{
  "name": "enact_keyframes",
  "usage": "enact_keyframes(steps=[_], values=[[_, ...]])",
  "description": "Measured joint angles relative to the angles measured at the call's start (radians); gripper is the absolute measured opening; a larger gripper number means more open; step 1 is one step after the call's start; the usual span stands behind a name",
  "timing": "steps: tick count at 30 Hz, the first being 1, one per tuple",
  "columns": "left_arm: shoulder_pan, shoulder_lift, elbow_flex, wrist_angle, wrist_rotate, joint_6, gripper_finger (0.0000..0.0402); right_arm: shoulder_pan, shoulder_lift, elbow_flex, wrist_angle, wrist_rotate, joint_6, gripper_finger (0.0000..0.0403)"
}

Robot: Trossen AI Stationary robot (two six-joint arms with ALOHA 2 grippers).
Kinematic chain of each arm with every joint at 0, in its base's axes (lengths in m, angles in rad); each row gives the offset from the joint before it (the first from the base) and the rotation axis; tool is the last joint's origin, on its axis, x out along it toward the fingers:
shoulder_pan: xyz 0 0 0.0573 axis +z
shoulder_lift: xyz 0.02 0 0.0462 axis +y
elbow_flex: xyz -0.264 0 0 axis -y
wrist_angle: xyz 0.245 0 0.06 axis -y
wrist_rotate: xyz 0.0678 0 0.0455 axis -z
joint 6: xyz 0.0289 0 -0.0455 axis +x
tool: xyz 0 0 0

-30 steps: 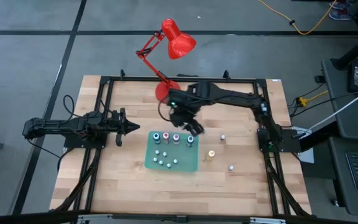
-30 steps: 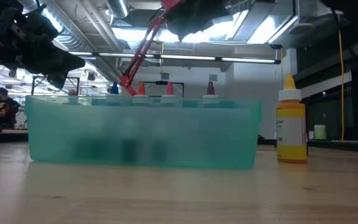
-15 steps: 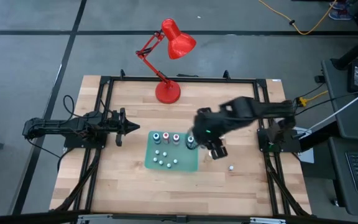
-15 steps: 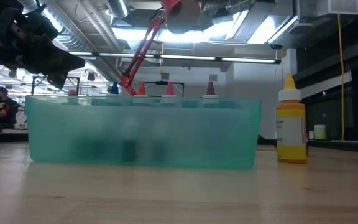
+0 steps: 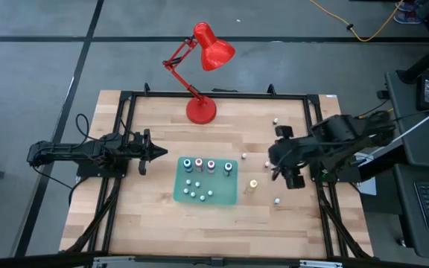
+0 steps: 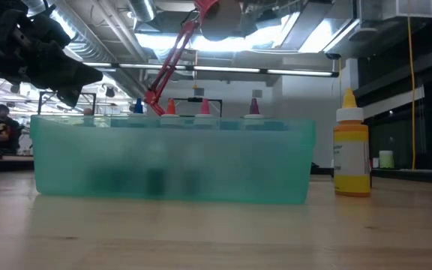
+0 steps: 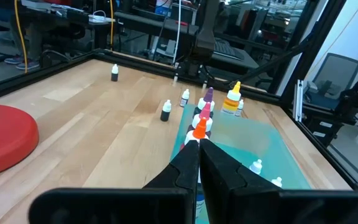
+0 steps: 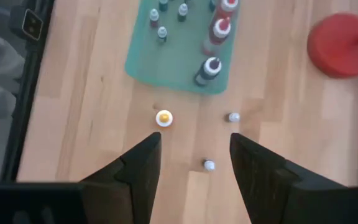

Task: Pick & Place food coloring
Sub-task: Put the large yellow bottle into the green bin

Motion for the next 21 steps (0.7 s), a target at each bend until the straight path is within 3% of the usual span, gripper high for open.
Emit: enact_keyframes(steps=[9,15,21], values=[[0.000,0.000,0.000,0.000,0.000,0.000,0.0013,-0.034,-0.315,-0.630,0.373,-0.045,0.002,0.0200],[0.000,0.000,0.000,0.000,0.000,0.000,0.0009,-0.106,-0.358,-0.854,0.566,-0.191,0.000,0.0252],[0.000,0.000,0.000,0.000,0.000,0.000,0.0010,-0.127,-0.324,-1.004,0.803,-0.239,-0.032,0.0304]])
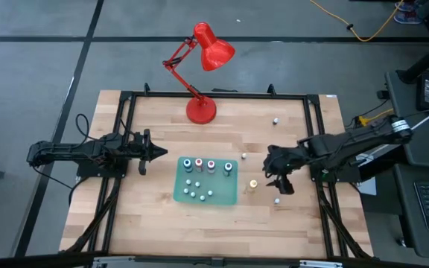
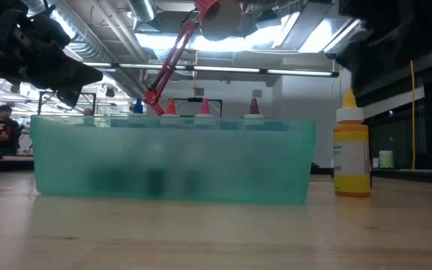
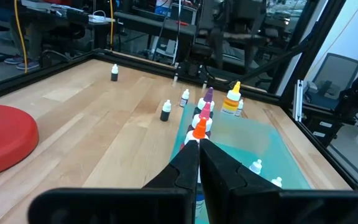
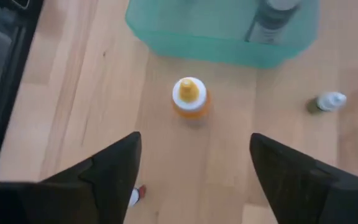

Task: Pick & Place food coloring
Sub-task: Put the large yellow bottle into the green bin

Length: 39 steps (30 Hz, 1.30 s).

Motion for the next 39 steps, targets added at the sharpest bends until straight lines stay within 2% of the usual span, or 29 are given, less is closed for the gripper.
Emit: enact_keyframes(steps=[10,19,27,32,39], values=[[0.000,0.000,0.000,0.000,0.000,0.000,0.0010,0.000,0.108,-0.059,0.139,-0.052,-0.067,0.0311],[0.000,0.000,0.000,0.000,0.000,0.000,0.0011,0.000,0.236,-0.060,0.270,-0.056,-0.126,0.0310],[0.000,0.000,0.000,0.000,0.000,0.000,0.0012,0.000,0.334,-0.060,0.313,-0.057,-0.130,0.0308],[0.000,0.000,0.000,-0.001,0.000,0.000,0.0011,0.000,0.345,-0.060,0.317,-0.056,-0.160,0.0276],[0.000,0.000,0.000,0.000,0.000,0.000,0.0009,-0.016,0.344,-0.060,0.325,-0.057,-0.175,0.0191]])
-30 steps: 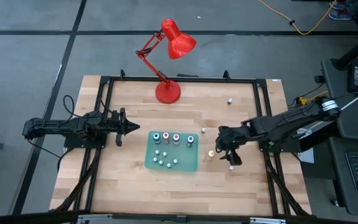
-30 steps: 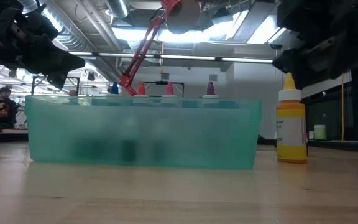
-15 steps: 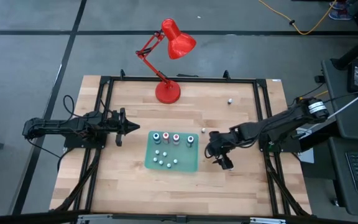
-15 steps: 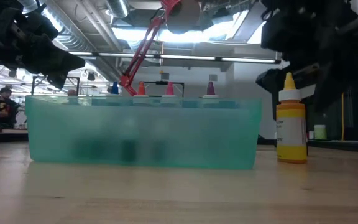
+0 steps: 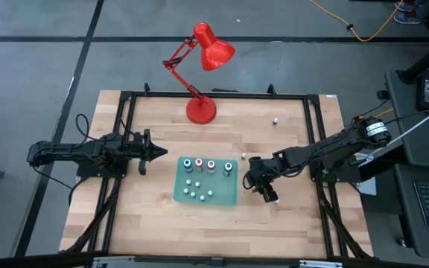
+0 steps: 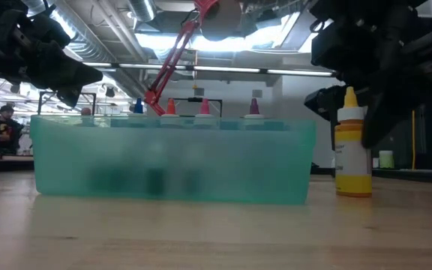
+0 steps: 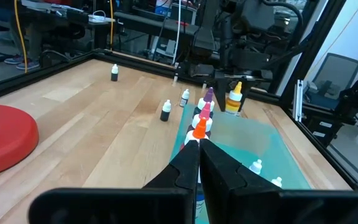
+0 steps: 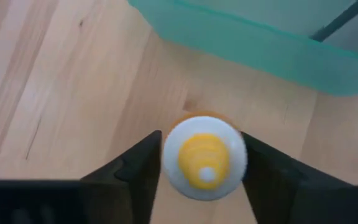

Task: Pick & Place food coloring
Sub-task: Put the large yellow bottle into the green bin

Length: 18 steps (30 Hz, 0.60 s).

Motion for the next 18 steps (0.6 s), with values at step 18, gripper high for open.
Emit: enact_keyframes(steps=[18], values=[[0.000,0.000,0.000,0.000,0.000,0.000,0.0010,-0.010,-0.005,0.200,-0.244,-0.072,-0.015,0.0148]])
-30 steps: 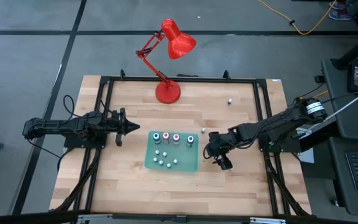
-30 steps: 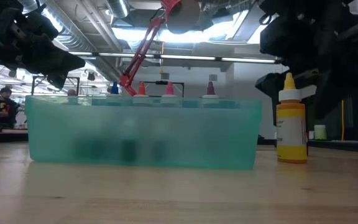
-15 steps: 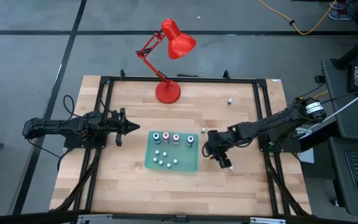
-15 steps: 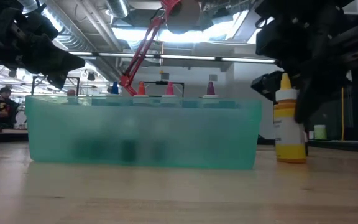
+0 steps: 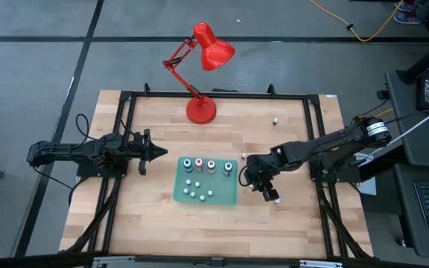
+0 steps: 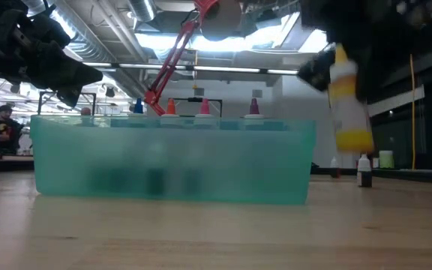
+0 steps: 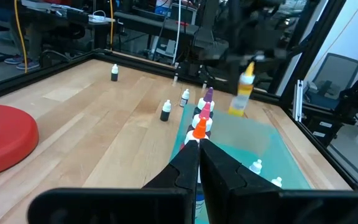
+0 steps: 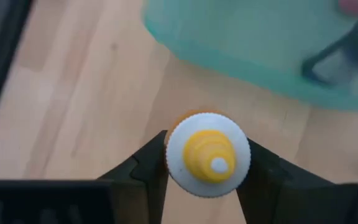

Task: Pick & Place food coloring
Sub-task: Put the large yellow bottle into the green bin

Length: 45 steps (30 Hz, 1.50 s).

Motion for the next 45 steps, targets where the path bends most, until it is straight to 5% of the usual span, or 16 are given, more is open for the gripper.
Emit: enact_keyframes(steps=[8,23,45], values=[[0.000,0.000,0.000,0.000,0.000,0.000,0.0010,0.003,-0.001,0.206,-0.169,0.057,-0.162,0.0146],[0.000,0.000,0.000,0.000,0.000,0.000,0.0011,-0.065,0.025,0.243,0.003,-0.014,-0.263,0.0149],[0.000,0.000,0.000,-0.001,0.000,0.000,0.0010,-0.140,0.420,0.507,-0.090,-0.085,-0.458,0.0148]])
